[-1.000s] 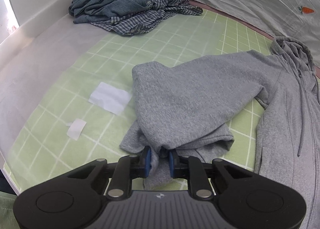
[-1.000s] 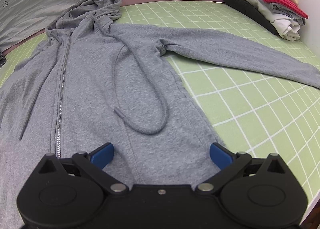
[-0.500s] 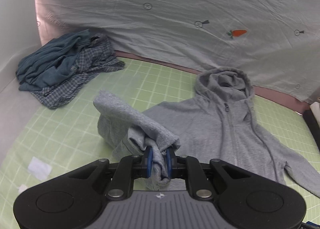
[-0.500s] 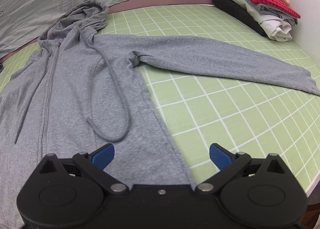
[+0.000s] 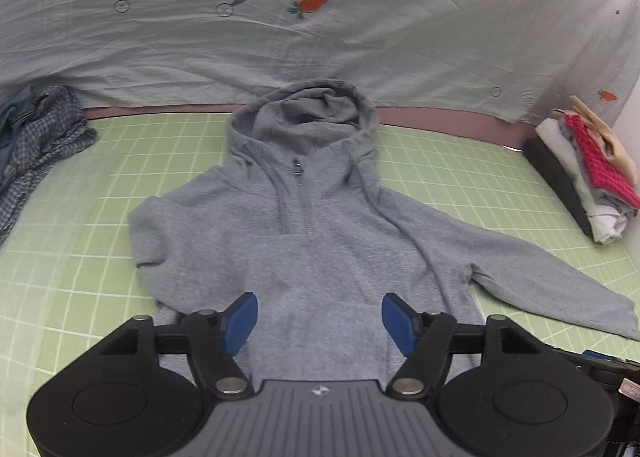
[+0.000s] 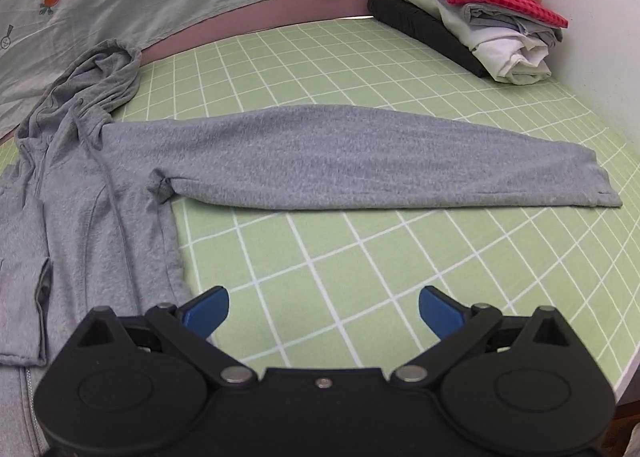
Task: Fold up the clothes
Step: 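Move the right gripper to the hoodie side edge and grasp it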
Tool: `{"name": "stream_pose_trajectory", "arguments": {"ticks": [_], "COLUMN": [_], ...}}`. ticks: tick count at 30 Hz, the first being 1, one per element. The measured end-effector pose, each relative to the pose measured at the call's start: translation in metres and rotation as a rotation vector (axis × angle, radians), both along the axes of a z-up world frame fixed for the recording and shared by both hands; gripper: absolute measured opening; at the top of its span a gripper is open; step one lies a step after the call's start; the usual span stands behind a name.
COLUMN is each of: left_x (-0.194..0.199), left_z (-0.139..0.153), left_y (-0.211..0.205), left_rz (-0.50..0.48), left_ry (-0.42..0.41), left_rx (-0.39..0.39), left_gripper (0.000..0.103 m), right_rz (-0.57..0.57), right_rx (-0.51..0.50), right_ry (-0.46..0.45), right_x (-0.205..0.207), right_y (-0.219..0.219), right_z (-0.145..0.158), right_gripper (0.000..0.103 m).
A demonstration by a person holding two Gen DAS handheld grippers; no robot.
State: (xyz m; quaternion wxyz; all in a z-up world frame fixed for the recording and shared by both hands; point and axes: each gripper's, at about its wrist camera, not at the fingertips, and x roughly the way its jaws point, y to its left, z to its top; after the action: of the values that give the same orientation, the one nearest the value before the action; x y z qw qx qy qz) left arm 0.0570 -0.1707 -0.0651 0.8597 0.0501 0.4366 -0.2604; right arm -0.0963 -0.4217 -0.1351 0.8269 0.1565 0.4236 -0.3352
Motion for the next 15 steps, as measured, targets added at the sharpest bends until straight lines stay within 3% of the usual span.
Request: {"name": "stream_pose_trajectory", "arguments": {"ticks": [6,9,15], "left_x": [0.014,0.017,0.025], "left_z": [-0.026,-0.041,-0.06], "left_y": [0.042,0.063,0.086], "left_rz": [0.149,0.194,0.226], "left_ry": [0.018,0.054,0.099], "left_rx": [0.203,0.252,0.278], "left_gripper": [0.074,0.074,0.076], "right_rz": [0.042,0.097,0.177], "right_rx": [-0.021,-0.032,-0.035], "right_ry": [-0.02,-0.016,-0.034], "right_x": [0.017,0.03,0.054], "right_y": [0.0,0.019,0.05], "right_z": [0.003,0.001,0.005], "right_gripper": [0.102,0.102,0.099]}}
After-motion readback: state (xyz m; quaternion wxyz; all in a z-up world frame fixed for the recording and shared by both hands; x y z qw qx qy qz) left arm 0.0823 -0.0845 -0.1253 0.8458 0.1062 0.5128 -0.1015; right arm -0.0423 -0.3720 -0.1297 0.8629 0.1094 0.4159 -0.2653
